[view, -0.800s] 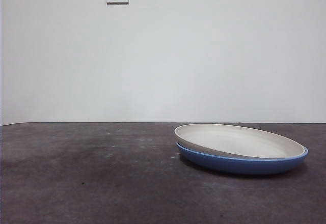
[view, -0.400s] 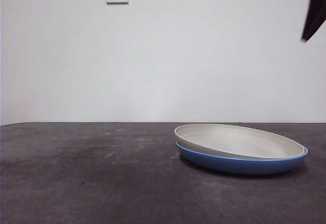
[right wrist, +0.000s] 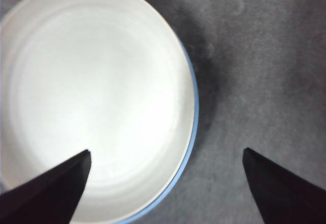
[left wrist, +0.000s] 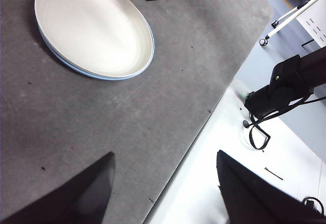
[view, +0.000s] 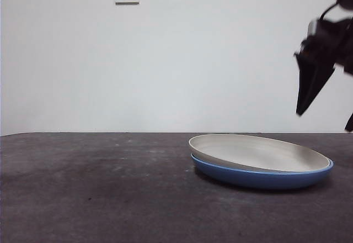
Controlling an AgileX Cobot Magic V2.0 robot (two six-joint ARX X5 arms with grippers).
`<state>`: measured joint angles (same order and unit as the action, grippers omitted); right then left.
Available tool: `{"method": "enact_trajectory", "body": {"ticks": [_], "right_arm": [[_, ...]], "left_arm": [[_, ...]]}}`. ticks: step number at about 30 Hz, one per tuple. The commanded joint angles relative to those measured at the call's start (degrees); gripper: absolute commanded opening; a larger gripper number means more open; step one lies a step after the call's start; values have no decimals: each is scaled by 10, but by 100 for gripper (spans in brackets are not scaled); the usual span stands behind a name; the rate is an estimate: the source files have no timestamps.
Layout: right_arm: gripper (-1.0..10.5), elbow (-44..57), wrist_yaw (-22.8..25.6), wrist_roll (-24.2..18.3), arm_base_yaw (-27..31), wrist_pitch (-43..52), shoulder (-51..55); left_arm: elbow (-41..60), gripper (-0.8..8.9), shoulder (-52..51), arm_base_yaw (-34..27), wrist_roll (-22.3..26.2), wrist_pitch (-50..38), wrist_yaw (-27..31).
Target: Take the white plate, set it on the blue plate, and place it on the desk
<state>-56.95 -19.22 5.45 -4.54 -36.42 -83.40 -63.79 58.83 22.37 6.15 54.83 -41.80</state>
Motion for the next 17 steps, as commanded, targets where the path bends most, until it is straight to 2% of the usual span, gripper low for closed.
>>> {"method": "enact_trajectory", "body": {"ticks": [1,4,8,17], "right_arm": [[474,-3,2,6,-1,18,-33],[473,-3,2,6,-1,33,-58],[328,-3,1,5,-1,51,-83],[307,-3,-3,9,-1,67,-116]], "left_arm": [[-4,311,4,2,8,-5,-3],[-4,312,4,2,8,-5,-3],[-4,311,4,2,8,-5,-3],[-4,311,4,2,9,-6,-3]]}}
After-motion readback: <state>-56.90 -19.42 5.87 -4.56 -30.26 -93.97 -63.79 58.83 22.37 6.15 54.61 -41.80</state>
